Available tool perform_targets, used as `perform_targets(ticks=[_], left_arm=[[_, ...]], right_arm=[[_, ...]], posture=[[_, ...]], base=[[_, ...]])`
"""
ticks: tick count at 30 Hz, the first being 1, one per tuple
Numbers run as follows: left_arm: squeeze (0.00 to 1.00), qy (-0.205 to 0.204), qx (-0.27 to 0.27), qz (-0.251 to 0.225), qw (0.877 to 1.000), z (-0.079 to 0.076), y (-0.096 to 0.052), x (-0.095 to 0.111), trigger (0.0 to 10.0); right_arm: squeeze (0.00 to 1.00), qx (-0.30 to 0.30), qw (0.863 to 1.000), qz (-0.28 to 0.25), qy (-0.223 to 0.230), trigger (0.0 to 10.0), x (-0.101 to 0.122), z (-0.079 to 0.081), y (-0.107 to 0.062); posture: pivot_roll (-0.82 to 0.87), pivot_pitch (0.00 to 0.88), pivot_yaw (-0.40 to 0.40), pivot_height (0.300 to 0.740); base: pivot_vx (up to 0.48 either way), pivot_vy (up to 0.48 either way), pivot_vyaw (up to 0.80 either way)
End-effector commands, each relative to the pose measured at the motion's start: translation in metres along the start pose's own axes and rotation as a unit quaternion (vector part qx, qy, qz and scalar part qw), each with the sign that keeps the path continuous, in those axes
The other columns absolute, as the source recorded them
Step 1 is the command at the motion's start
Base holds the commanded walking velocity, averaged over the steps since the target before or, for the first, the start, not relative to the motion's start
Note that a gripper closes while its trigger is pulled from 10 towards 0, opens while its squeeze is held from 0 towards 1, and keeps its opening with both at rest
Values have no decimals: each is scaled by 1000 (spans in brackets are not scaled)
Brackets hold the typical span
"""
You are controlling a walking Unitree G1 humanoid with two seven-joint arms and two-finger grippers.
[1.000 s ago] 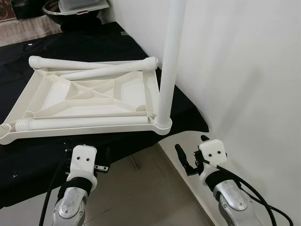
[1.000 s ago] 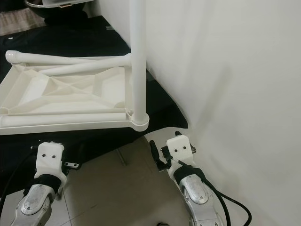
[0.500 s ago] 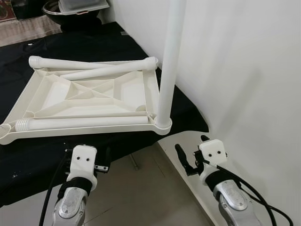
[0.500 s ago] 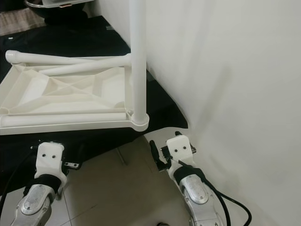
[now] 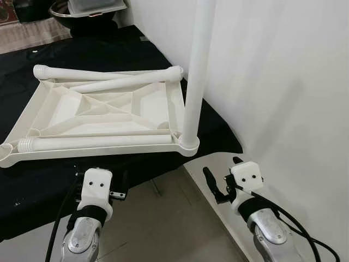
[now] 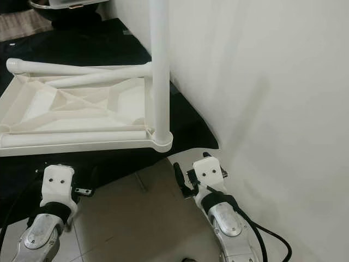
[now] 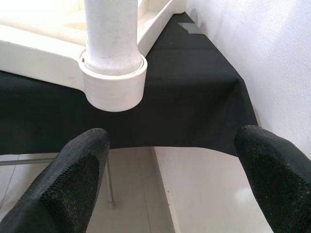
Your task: Building children table
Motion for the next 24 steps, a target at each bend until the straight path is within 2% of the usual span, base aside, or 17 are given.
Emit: perform_targets(ticks=[1,24], left_arm=[[0,28,-33,38,998,-15,17,-2,10000],[0,27,-31,38,998,-15,18,-1,10000]], right_arm=[[0,-10,998,20,53,10000,-7,2,12],[0,-9,998,20,56,10000,-5,1,13]], posture=[[-77,137,1,740],[-77,148,-1,740]], base=[[0,0,0],[0,0,0]])
Point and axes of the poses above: a point about 5 cm out from each wrist's last joint towards the gripper, its own y axis pointing out of the wrist towards the gripper, its own x axis along the axis of the wrist's last joint, z = x × y, the point moved 1 cm from there along y, pointing out of the wrist towards the gripper, and after that the axes turned 11 degrees about y, right-handed, at the moved point
